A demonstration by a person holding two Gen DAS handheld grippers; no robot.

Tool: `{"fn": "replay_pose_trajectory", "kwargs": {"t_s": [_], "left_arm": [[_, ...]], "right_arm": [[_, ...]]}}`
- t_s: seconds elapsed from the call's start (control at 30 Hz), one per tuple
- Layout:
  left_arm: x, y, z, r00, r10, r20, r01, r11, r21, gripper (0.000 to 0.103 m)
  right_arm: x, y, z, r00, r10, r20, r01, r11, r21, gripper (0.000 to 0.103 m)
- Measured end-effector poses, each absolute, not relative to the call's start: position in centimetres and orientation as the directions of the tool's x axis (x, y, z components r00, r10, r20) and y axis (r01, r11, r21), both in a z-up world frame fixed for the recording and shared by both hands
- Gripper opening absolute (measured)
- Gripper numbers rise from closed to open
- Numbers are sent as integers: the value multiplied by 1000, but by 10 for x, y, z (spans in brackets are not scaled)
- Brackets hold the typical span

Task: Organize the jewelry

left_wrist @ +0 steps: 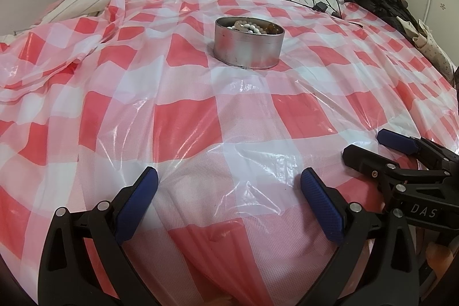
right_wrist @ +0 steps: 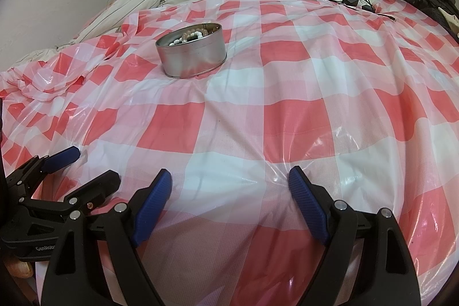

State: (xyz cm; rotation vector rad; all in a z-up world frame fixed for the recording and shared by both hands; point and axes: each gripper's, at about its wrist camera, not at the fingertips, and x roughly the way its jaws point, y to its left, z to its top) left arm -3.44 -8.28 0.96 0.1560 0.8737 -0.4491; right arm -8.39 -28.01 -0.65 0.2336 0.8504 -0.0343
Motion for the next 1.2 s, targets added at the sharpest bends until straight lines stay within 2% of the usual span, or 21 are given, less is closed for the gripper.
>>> {"fn": "replay_pose_trajectory", "kwargs": {"t_s": [0.73, 0.9, 1.2], "left_arm": [[-36, -82, 8, 559, -320, -765, 438, 897, -55, 96], [-39, -83, 9, 592, -273, -759, 399, 917, -19, 96], [-37, -87, 6, 595, -213, -775, 363, 931, 23, 96]], "right_arm": [[-84, -280, -6, 663, 68, -746, 120, 973, 196, 82], [-85, -282, -8, 663, 67, -746, 119, 974, 193, 83], [-88, -281, -7, 673, 79, -736, 103, 975, 199, 95]]}}
